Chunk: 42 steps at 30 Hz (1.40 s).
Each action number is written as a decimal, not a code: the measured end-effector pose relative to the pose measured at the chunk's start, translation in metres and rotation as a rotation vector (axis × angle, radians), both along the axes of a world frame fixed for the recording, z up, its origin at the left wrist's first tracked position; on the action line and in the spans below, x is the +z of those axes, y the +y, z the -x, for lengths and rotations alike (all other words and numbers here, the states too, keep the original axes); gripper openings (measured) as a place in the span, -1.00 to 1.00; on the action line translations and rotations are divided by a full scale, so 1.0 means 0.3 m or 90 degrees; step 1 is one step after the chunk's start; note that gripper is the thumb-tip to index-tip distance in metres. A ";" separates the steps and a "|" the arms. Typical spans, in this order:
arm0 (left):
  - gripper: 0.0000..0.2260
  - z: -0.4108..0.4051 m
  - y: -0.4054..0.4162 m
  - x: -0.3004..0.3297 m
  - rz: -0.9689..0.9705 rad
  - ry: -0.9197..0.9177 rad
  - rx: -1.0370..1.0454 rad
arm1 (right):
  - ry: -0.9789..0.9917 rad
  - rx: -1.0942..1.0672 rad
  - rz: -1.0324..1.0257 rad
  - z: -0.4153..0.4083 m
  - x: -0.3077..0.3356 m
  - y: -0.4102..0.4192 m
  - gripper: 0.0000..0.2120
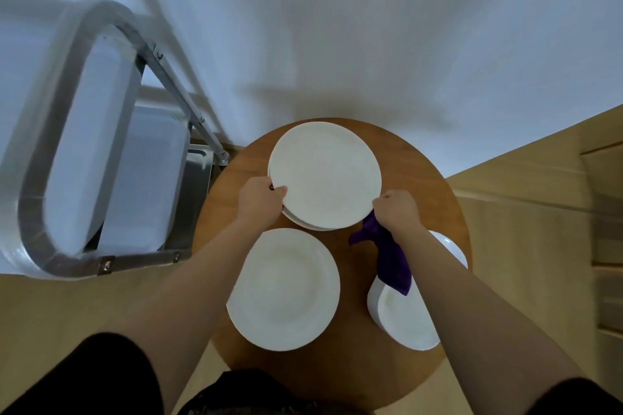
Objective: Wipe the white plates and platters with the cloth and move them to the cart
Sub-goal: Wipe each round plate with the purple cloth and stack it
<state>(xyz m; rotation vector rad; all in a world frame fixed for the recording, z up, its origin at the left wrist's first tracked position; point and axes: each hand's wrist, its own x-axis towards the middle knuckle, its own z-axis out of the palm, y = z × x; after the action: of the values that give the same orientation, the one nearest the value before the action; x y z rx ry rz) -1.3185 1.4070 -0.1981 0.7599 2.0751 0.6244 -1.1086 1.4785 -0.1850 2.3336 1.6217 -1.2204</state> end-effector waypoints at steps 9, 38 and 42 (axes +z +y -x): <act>-0.70 0.024 0.002 -0.053 0.080 0.185 -0.179 | -0.103 0.065 -0.019 0.029 -0.048 0.001 -0.78; -0.72 0.084 -0.498 -0.200 0.310 0.149 -0.194 | 0.208 -0.186 -0.006 0.002 -0.037 -0.516 -0.84; -0.68 0.107 -0.532 -0.180 0.248 0.072 -0.186 | 0.210 -0.179 0.001 0.010 -0.037 -0.531 -0.83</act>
<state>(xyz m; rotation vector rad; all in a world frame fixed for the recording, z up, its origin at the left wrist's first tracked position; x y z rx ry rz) -1.3507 1.2474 -0.2522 0.8580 2.0460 0.0140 -1.1115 1.3193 -0.1959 2.5327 1.3947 -1.7411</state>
